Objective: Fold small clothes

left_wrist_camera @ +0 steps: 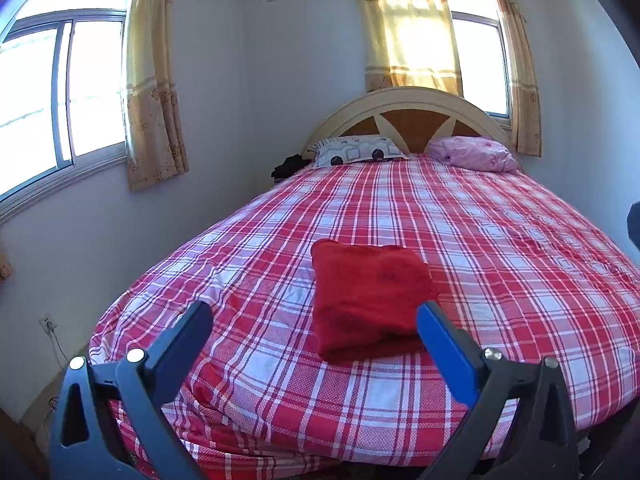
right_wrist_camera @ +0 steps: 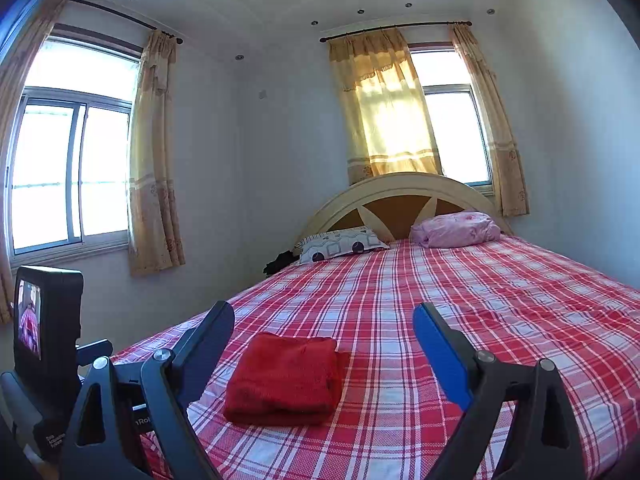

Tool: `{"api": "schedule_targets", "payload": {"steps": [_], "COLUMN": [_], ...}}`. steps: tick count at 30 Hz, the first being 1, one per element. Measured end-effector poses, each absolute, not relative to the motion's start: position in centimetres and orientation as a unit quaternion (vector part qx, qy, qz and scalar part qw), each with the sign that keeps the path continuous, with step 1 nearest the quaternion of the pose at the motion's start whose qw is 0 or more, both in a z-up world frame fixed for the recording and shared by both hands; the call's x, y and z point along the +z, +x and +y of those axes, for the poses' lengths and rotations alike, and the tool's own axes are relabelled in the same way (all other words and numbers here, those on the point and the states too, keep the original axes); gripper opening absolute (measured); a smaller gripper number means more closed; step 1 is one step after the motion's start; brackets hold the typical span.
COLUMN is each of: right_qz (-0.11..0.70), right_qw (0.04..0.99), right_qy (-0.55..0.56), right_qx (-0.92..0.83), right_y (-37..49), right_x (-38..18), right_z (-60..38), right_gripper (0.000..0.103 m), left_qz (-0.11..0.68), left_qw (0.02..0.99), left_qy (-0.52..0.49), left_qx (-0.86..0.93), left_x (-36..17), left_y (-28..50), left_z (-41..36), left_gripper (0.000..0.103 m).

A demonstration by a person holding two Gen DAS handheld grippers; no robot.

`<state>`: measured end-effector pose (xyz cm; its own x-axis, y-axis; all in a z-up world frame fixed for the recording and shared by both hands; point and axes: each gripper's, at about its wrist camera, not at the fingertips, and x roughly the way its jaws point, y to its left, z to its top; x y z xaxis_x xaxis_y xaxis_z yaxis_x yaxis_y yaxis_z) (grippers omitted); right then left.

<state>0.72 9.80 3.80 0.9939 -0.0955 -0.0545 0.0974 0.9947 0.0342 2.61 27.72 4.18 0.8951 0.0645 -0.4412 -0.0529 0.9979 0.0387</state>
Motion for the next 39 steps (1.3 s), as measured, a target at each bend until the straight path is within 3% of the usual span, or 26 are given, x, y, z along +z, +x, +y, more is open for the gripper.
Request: {"api": "schedule_targets", "payload": {"steps": [39], "right_qz": [0.04], "right_qw": [0.997], "right_qy": [0.036], "right_qx": [-0.052], "right_y": [-0.26], "right_x": [2.99], "right_z": [9.46], "right_gripper": [0.092], "left_qz": [0.231], "left_qw": [0.97], "left_qy": [0.03], "left_qx": [0.065], "left_x": [3.67], "left_y": [2.53], "left_z": [27.54], "left_gripper": [0.103]}}
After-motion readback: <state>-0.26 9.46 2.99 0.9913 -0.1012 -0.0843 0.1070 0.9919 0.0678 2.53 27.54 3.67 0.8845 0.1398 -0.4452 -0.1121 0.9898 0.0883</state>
